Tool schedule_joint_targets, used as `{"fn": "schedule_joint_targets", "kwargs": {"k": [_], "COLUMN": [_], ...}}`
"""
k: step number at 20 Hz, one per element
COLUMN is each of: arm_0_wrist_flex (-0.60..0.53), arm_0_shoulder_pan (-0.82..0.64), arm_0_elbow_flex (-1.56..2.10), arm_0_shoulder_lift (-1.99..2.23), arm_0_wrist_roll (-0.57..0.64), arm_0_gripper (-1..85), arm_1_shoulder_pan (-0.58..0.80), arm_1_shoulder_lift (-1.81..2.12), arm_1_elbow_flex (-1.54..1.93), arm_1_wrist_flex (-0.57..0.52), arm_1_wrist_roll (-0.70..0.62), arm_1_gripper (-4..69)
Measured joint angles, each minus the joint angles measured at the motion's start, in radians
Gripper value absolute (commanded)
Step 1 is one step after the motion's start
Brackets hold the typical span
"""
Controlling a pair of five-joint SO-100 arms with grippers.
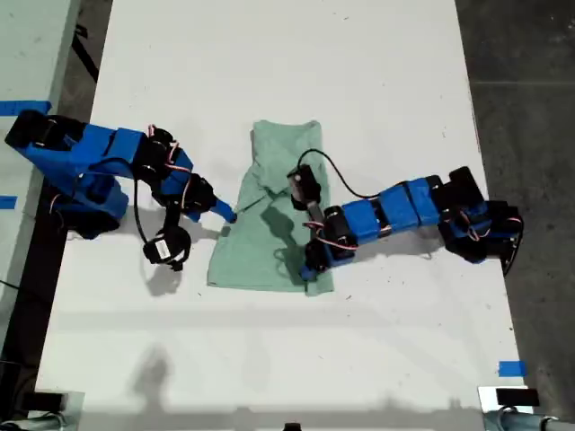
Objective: Fold tshirt
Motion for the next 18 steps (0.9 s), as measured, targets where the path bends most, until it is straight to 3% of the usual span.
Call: {"fn": "schedule_joint_targets", "kwargs": {"k": [5,14,15,17,18], "arm_0_wrist_flex": [0.060,-0.137,-0.160,-0.224,-0.258], "arm_0_shoulder_pan": [0.035,0.054,0.054,0.034,0.025], "arm_0_elbow_flex": [-0.002,-0.002,-0.002,0.017,0.032], "arm_0_shoulder_lift": [0.052,-0.282,-0.324,-0.365,-0.365], "arm_0_wrist_roll": [-0.018,0.006,0.011,0.032,0.029], "arm_0_gripper": [30.0,24.4,19.8,0.1,0.1], "arm_1_shoulder_pan": [0.000,0.008,0.008,0.008,0.008], "arm_1_shoulder_lift": [0.169,0.258,0.258,0.258,0.258], "arm_1_elbow_flex": [0.000,0.040,0.040,0.044,0.051], "arm_1_wrist_flex": [0.124,0.133,0.133,0.133,0.133], "arm_1_wrist_roll": [-0.025,-0.043,-0.043,-0.043,-0.043], "arm_1_gripper": [27.4,27.1,27.1,26.9,26.8]}}
